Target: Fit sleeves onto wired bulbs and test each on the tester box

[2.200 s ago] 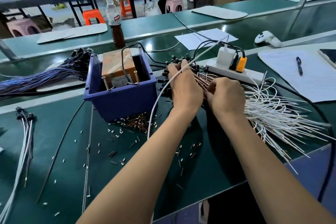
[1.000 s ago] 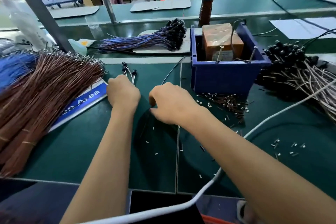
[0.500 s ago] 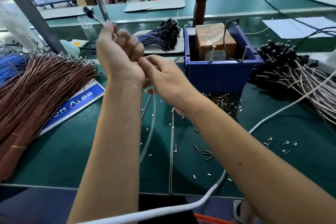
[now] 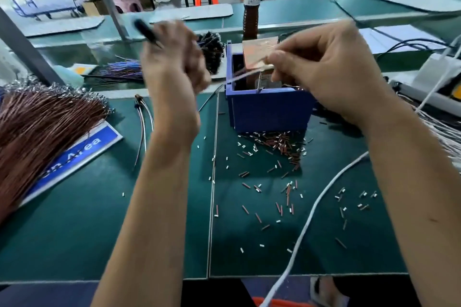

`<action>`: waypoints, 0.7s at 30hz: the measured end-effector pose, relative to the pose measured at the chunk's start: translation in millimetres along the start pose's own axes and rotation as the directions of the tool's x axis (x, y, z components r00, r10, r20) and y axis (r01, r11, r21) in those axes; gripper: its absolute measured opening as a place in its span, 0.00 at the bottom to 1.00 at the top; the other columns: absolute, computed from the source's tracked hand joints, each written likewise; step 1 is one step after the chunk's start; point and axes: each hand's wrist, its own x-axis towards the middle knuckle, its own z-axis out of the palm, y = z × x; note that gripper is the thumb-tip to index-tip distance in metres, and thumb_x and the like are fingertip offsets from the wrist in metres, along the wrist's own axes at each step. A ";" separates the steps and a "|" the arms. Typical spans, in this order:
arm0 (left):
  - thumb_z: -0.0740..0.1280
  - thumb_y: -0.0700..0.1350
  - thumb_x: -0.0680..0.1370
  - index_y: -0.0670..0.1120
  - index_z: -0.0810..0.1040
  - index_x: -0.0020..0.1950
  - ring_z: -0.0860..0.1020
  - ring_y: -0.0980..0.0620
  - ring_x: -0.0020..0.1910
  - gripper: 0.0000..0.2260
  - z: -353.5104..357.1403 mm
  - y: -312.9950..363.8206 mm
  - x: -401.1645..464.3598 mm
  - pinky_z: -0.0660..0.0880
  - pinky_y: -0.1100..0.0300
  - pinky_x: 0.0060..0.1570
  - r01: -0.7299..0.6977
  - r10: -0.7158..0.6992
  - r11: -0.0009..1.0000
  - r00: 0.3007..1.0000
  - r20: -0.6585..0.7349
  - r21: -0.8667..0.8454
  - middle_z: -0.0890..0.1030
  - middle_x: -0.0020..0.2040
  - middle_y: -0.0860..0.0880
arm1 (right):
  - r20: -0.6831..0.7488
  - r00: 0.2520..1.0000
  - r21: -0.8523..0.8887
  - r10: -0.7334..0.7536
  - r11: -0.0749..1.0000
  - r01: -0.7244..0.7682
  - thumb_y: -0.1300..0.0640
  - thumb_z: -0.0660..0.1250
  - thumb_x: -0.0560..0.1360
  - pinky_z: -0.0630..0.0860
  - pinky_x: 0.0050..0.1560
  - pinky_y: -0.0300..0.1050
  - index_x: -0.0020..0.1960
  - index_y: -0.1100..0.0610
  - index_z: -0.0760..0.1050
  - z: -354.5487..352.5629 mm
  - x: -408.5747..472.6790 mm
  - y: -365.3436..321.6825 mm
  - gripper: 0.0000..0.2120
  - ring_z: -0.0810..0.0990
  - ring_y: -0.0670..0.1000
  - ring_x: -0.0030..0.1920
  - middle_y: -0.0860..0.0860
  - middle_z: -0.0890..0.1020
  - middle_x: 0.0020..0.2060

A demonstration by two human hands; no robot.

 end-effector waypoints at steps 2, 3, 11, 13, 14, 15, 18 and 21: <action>0.67 0.42 0.82 0.44 0.73 0.46 0.65 0.53 0.28 0.06 11.8 -16.6 -20.0 0.62 0.60 0.28 -0.165 0.106 0.948 0.970 0.219 0.274 0.72 0.35 0.51 | 0.035 0.999 -0.141 -0.011 0.990 0.016 0.55 0.74 0.79 0.81 0.43 0.43 0.48 0.55 0.88 -7.5 -7.1 15.5 0.05 0.84 0.49 0.37 0.46 0.87 0.36; 0.69 0.40 0.80 0.43 0.74 0.48 0.67 0.54 0.29 0.05 17.2 -25.5 -29.7 0.63 0.61 0.30 -0.279 0.133 0.873 0.925 0.355 0.401 0.74 0.38 0.49 | 0.066 0.998 -0.191 -0.014 0.981 0.027 0.55 0.74 0.79 0.80 0.45 0.45 0.47 0.55 0.88 -7.8 -11.5 23.1 0.06 0.84 0.49 0.38 0.45 0.87 0.36; 0.73 0.39 0.78 0.44 0.80 0.50 0.79 0.49 0.38 0.03 7.1 -94.7 -57.9 0.77 0.48 0.40 -0.523 0.038 0.587 0.780 0.625 0.618 0.83 0.41 0.50 | 0.079 0.997 -0.247 0.026 0.969 -0.006 0.59 0.76 0.77 0.76 0.45 0.36 0.49 0.57 0.88 15.9 -54.7 80.2 0.03 0.82 0.37 0.39 0.43 0.86 0.38; 0.74 0.39 0.77 0.42 0.82 0.48 0.80 0.45 0.38 0.03 3.7 -102.4 -57.5 0.77 0.47 0.40 -0.478 0.004 0.595 0.806 0.592 0.646 0.83 0.39 0.48 | 0.046 0.997 -0.192 0.069 0.980 -0.059 0.60 0.77 0.76 0.79 0.49 0.40 0.51 0.57 0.88 21.2 -60.6 86.9 0.05 0.84 0.40 0.43 0.45 0.87 0.42; 0.75 0.40 0.77 0.42 0.82 0.48 0.81 0.44 0.38 0.03 2.9 -105.9 -57.5 0.77 0.47 0.40 -0.457 -0.010 0.598 0.817 0.576 0.659 0.84 0.40 0.47 | 0.038 0.995 -0.169 0.097 0.982 -0.089 0.60 0.78 0.75 0.81 0.51 0.45 0.51 0.57 0.88 22.7 -61.5 89.5 0.06 0.85 0.43 0.44 0.46 0.88 0.43; 0.75 0.41 0.76 0.42 0.83 0.48 0.81 0.45 0.39 0.04 2.4 -107.5 -56.8 0.78 0.47 0.41 -0.447 -0.009 0.600 0.826 0.564 0.664 0.85 0.41 0.47 | 0.033 0.992 -0.152 0.119 0.982 -0.113 0.60 0.78 0.74 0.81 0.51 0.49 0.52 0.57 0.88 23.5 -61.7 91.0 0.06 0.86 0.47 0.45 0.47 0.88 0.43; 0.75 0.41 0.77 0.43 0.86 0.49 0.83 0.48 0.41 0.03 1.9 -108.7 -54.9 0.79 0.49 0.44 -0.459 0.038 0.619 0.828 0.560 0.637 0.86 0.42 0.50 | 0.029 0.990 -0.119 0.138 0.984 -0.134 0.60 0.79 0.74 0.81 0.49 0.52 0.50 0.56 0.88 22.7 -63.1 93.4 0.06 0.86 0.49 0.42 0.46 0.88 0.41; 0.75 0.40 0.77 0.44 0.87 0.47 0.83 0.48 0.40 0.01 -0.5 -111.1 -53.8 0.78 0.49 0.41 -0.458 0.043 0.642 0.822 0.568 0.615 0.85 0.40 0.50 | 0.047 0.987 -0.083 0.155 0.985 -0.151 0.59 0.79 0.73 0.82 0.46 0.52 0.52 0.55 0.88 22.6 -66.0 93.1 0.07 0.85 0.49 0.39 0.46 0.87 0.40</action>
